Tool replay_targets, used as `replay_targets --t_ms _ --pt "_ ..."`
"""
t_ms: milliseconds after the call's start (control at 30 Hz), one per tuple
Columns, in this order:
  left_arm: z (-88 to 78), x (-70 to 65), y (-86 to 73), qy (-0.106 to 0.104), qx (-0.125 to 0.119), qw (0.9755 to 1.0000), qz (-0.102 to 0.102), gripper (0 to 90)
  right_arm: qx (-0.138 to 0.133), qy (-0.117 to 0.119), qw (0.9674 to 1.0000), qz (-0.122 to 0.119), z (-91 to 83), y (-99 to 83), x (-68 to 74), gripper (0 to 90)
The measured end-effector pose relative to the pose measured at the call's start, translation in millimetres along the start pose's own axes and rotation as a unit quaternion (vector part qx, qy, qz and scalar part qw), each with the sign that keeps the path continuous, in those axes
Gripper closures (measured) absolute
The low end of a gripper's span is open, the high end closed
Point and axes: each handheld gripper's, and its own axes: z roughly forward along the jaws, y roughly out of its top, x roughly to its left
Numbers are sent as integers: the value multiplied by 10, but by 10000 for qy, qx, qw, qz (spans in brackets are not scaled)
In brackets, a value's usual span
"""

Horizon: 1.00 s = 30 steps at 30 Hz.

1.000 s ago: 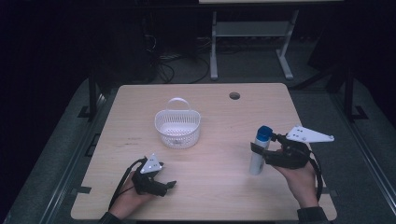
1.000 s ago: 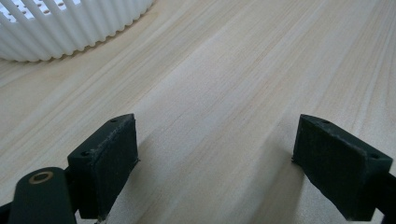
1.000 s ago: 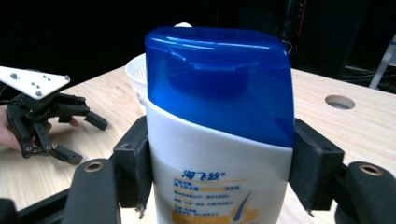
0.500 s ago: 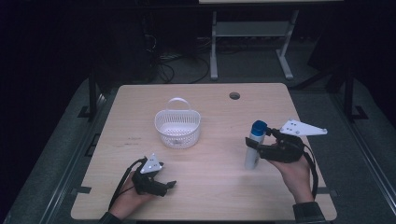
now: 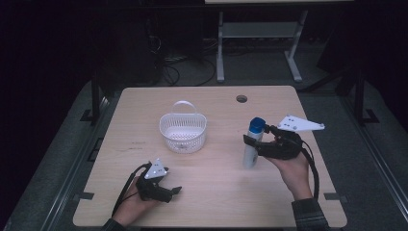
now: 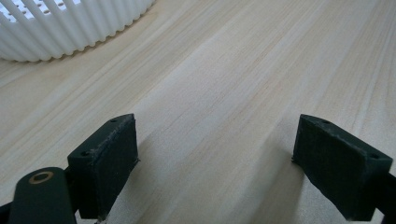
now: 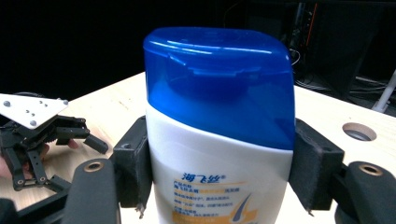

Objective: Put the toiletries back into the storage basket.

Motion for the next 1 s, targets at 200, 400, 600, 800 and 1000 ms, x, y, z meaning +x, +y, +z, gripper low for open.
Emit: replay_targets --t_ms 200,400,600,800,1000 --pt "0 0 0 1 -1 10000 0 128 17 36 10000 -24 94 68 4 331" --pt "1 0 0 1 -3 10000 -2 128 19 74 10000 -29 177 123 -2 331" --pt "-1 0 1 -6 8 10000 0 128 35 102 9999 -89 274 194 16 331" --pt "-1 0 0 -5 6 10000 0 128 52 134 9998 -148 354 273 31 331" --pt "0 0 0 -1 2 10000 2 128 56 166 9997 -183 437 339 45 332"
